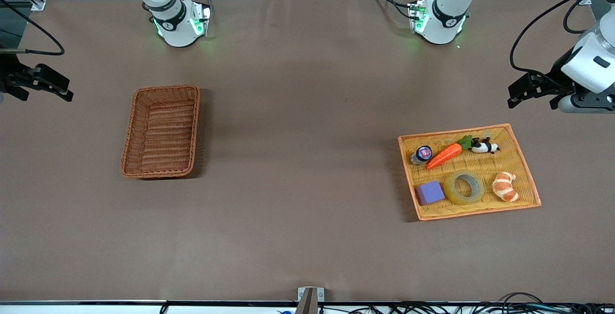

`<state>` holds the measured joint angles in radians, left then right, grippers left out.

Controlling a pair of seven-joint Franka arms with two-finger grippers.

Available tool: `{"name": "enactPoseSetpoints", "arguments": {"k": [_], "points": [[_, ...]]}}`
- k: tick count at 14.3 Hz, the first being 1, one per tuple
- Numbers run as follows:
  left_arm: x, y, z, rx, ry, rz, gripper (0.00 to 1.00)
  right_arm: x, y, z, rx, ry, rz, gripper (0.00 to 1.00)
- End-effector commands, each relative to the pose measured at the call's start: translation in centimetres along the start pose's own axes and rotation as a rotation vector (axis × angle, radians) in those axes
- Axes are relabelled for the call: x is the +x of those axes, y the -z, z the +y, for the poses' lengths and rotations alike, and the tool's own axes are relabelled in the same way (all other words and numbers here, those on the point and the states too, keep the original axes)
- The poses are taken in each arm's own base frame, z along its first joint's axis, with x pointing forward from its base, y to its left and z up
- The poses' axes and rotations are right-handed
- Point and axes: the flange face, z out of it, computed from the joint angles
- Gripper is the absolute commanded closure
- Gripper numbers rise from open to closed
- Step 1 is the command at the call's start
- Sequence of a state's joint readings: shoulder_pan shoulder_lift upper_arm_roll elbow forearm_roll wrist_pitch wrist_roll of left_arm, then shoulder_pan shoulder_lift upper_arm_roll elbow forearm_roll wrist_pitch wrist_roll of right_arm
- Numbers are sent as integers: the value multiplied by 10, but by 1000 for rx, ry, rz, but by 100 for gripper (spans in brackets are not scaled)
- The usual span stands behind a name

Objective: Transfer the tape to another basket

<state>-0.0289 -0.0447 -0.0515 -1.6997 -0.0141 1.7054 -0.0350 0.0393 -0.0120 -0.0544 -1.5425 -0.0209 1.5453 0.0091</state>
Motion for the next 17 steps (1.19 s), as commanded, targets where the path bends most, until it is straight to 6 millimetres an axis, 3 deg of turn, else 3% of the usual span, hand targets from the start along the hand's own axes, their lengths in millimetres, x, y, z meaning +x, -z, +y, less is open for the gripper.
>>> {"name": "enactPoseSetpoints", "arguments": {"k": [1, 10, 14, 17], "points": [[2, 4, -2, 20, -17, 2, 1, -5, 5, -1, 22, 8, 5, 0], [8, 15, -4, 20, 3, 32, 0, -4, 5, -2, 20, 9, 10, 0], [19, -2, -4, 17, -2, 4, 0, -4, 6, -2, 20, 9, 13, 0], [37, -47, -11, 18, 3, -68, 0, -4, 9, -3, 20, 12, 19, 0]]}}
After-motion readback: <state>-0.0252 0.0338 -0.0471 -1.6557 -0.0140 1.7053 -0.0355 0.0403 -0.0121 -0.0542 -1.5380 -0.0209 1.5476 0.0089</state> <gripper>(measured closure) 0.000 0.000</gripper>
